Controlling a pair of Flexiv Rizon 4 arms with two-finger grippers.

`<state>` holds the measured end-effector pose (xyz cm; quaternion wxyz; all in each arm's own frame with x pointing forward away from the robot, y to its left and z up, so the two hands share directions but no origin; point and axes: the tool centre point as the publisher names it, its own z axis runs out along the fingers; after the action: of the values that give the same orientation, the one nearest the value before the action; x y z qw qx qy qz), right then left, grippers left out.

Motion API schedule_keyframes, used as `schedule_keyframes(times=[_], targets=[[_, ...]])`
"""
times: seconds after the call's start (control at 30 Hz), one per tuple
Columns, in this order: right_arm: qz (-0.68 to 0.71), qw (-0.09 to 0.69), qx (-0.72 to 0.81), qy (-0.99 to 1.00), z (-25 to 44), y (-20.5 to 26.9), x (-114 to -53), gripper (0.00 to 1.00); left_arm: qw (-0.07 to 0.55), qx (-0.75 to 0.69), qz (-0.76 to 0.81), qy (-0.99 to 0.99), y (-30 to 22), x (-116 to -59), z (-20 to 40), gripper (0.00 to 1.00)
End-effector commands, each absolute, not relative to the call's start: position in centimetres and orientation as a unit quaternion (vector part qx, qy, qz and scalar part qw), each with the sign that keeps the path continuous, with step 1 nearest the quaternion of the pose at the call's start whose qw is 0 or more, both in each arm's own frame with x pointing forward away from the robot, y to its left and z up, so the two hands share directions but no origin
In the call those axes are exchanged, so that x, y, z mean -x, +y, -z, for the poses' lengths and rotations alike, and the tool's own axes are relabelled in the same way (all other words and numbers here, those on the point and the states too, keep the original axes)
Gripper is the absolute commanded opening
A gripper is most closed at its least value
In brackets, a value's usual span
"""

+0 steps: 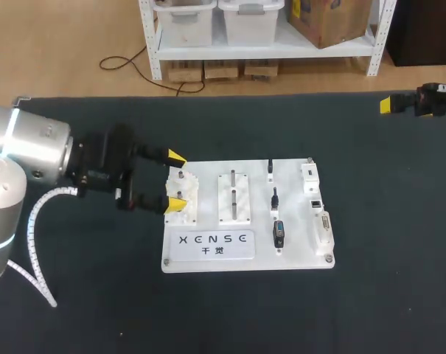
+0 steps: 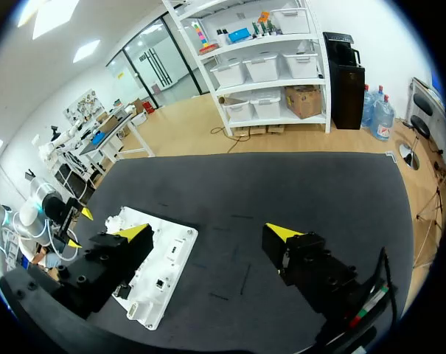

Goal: Insert the Ethernet cable into its matching sockets.

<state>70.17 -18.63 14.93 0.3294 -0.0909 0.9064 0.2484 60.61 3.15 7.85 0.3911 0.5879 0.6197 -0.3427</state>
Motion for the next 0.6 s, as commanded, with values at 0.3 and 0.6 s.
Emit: schedule_keyframes(times=[0.3, 0.6], targets=[[-0.248, 0.329, 0.091, 0.907, -15.0, -18.6, -70.1, 1.0, 0.394, -0.586, 0.342, 0.619, 3.2, -60.5, -7.7, 1.0], [-0.191, 0.264, 0.095, 0.941, -16.0, -13.0, -69.2, 1.0, 0.394, -0.586, 0.342, 0.619, 3.2, -60.5, -7.7, 1.0]])
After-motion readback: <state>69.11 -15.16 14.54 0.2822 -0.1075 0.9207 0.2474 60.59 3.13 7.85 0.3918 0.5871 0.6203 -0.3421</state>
